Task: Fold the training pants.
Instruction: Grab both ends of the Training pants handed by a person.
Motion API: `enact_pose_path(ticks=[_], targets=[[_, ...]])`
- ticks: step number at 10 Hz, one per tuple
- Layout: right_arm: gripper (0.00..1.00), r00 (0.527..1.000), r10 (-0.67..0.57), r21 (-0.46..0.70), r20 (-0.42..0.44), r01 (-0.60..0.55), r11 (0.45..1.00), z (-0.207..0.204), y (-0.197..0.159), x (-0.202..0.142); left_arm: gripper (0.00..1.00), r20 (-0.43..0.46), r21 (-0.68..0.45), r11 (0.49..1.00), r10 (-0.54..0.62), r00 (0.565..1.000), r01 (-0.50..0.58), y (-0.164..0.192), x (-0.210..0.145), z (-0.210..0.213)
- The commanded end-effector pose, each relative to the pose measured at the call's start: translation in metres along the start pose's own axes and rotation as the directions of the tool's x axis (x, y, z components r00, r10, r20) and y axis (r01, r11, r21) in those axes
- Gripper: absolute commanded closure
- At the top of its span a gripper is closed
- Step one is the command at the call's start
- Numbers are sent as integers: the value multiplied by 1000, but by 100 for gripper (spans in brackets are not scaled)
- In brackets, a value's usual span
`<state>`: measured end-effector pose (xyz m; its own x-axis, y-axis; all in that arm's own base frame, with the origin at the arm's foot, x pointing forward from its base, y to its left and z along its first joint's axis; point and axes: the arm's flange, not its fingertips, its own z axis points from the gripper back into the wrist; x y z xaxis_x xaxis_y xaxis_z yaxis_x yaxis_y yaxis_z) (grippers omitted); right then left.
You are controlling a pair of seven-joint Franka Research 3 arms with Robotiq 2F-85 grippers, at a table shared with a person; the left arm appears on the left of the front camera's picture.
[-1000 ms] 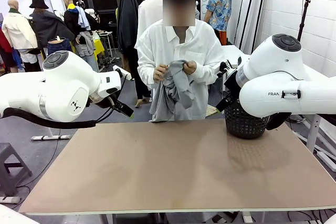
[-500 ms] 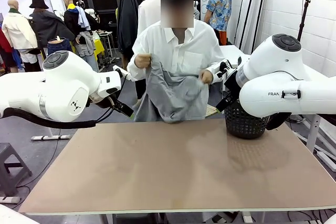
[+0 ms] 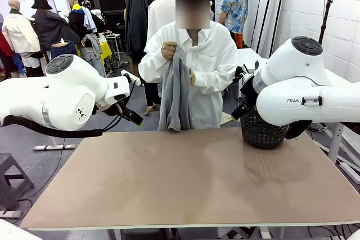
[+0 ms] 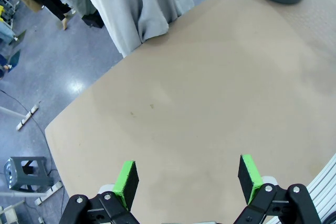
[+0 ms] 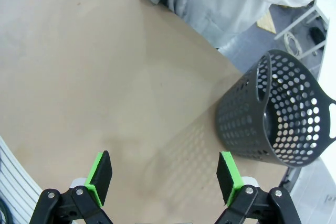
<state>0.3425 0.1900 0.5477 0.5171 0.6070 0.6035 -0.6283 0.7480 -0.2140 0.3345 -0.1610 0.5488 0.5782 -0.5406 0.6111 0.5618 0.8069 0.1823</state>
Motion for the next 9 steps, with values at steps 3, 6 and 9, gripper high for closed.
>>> enact_pose_path(ticks=[3, 6, 9], targets=[[0, 1000, 1, 5, 2, -1, 1000, 0, 1, 0, 0, 1, 0, 1000, -7, 1000, 7, 0, 0, 0], [0, 1000, 1, 5, 2, -1, 1000, 0, 1, 0, 0, 1, 0, 1000, -7, 1000, 7, 0, 0, 0], [0, 1000, 1, 5, 2, -1, 1000, 0, 1, 0, 0, 1, 0, 1000, -7, 1000, 7, 0, 0, 0]])
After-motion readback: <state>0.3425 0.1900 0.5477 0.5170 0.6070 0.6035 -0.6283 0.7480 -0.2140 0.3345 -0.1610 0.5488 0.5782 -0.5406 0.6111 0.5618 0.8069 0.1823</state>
